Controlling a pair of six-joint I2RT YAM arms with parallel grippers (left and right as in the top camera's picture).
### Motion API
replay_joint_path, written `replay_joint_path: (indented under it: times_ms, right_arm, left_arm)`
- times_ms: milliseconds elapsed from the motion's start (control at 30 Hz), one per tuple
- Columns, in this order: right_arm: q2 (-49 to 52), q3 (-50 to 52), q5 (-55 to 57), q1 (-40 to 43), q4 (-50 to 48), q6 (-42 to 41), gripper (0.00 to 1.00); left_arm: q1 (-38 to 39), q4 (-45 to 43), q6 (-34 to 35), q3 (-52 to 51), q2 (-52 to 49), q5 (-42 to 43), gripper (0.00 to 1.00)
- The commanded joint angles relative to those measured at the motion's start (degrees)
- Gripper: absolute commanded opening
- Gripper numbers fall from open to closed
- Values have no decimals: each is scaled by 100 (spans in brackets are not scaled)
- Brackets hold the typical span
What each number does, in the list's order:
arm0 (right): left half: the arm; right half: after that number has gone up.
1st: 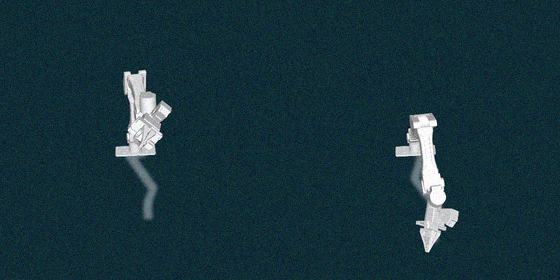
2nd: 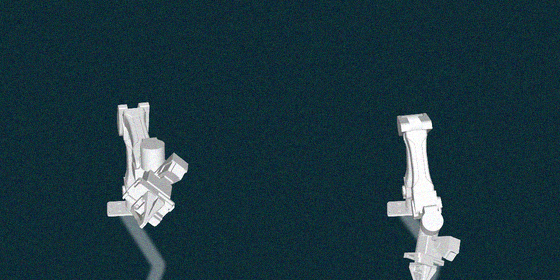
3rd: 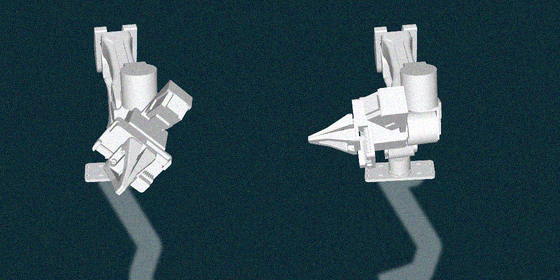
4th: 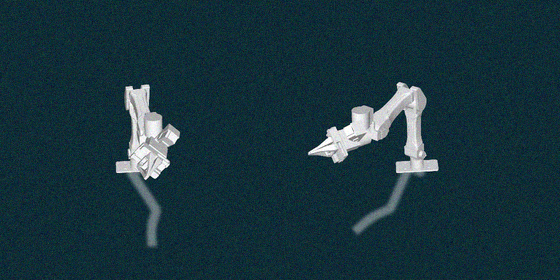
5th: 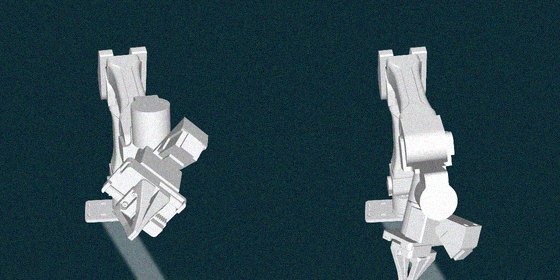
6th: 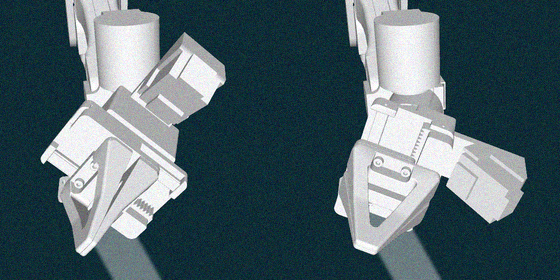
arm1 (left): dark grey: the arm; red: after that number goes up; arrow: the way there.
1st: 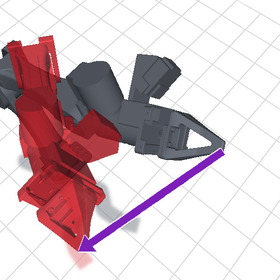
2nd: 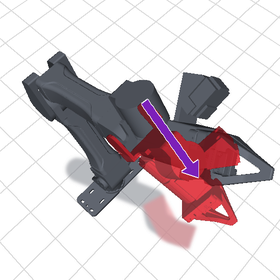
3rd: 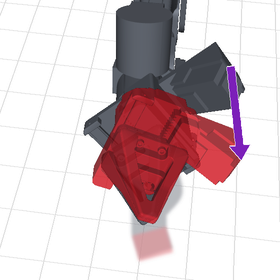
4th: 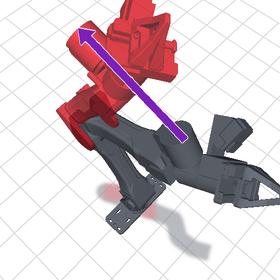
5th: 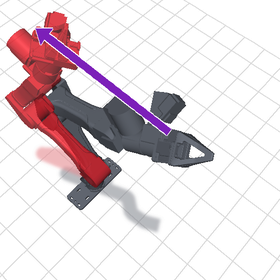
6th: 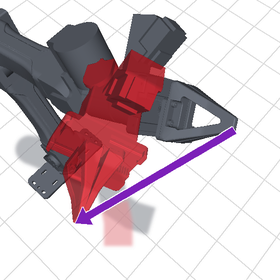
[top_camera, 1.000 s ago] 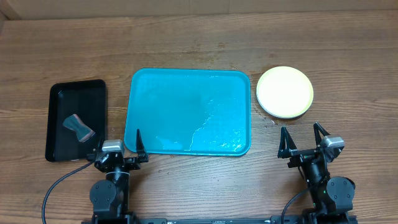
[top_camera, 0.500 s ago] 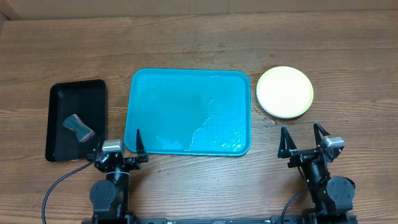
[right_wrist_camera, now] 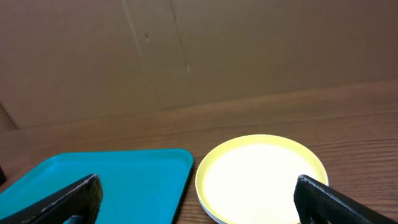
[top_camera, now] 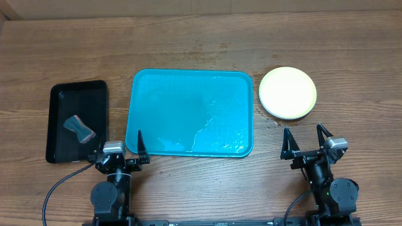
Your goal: Clean dirty plates on tray and stack at the side
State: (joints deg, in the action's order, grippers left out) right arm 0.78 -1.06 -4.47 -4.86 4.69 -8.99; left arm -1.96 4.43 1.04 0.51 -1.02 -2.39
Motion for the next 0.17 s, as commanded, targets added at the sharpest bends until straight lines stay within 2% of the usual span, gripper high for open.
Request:
replay_joint_path:
  times_ms: [0,133]
  right_arm:
    - [-61,61,37,22,-26,24,100]
    - [-61,61,37,22,-26,24,100]
  left_arm:
    - [13,-13,-129,-20,76,-13,100]
    - [13,-13,-129,-20,76,-13,99]
